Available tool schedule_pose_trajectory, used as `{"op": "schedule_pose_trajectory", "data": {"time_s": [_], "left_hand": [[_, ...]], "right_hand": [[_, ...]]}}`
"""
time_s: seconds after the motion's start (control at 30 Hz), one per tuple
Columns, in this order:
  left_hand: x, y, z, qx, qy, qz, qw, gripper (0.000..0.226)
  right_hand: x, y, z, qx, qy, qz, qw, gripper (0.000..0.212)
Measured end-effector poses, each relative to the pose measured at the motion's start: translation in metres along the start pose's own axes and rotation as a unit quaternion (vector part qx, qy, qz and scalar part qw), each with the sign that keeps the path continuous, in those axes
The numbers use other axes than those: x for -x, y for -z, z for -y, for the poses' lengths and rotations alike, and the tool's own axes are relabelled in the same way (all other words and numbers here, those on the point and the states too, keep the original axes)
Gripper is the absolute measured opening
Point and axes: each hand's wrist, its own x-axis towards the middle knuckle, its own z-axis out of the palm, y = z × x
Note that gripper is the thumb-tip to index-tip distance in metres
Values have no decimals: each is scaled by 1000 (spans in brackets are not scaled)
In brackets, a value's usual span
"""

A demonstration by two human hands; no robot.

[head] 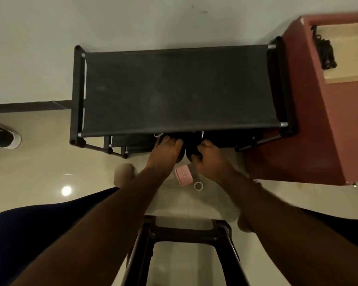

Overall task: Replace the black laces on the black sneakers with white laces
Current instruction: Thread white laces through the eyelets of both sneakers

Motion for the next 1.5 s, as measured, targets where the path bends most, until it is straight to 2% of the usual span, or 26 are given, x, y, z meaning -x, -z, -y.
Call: {"op": "schedule_pose_trajectory", "data": {"time_s": [0.1,0.17,0.2,0.23,0.27,0.33,0.37,0.4,0.47,0.57,0.7,0.83,0.97,1.07,1.3,1.5], "left_hand": [[11,-8,3,70,45,-54,995,49],[24,-12,-4,189,106,-137,967,56],[29,-13,-9,260,171,-179,933,58],[30,-11,-15,333,250,-208,885,59],[27,-7,-20,409,332,-202,826,60],[12,-3,-25,550,441,-109,701,62],[4,-4,-25,595,457,-62,658,57],[-3,-3,-25,628,458,-37,628,53],[-15,-4,-23,661,458,-34,594,41],[-20,-1,-24,676,468,-44,567,33],[-21,-3,-28,690,457,-86,555,36],[-29,3,-33,689,437,-112,567,34],[-42,9,-27,673,435,-65,595,27],[-45,10,-22,663,439,-31,605,31],[-48,3,-19,645,433,-23,629,29],[-41,1,-14,633,417,-12,653,38]], "right_hand": [[9,-3,-3,-85,-2,-84,993,32],[17,-3,1,-158,-62,-189,967,36],[19,-4,4,-191,-123,-220,949,39],[18,-7,5,-239,-189,-229,924,45],[15,-7,9,-291,-251,-208,900,54],[5,-10,15,-367,-329,-140,859,71],[-1,-12,16,-398,-346,-109,842,67],[-4,-12,19,-429,-357,-87,825,55],[-12,-12,21,-471,-370,-72,798,35],[-19,-15,23,-502,-367,-82,779,32],[-24,-16,24,-521,-336,-100,779,31],[-36,-11,22,-533,-307,-94,783,35],[-49,-11,17,-519,-309,-65,794,39],[-53,-12,11,-513,-314,-56,797,39],[-55,-15,6,-538,-290,-77,787,38],[-50,-11,6,-515,-278,-41,810,46]]}}
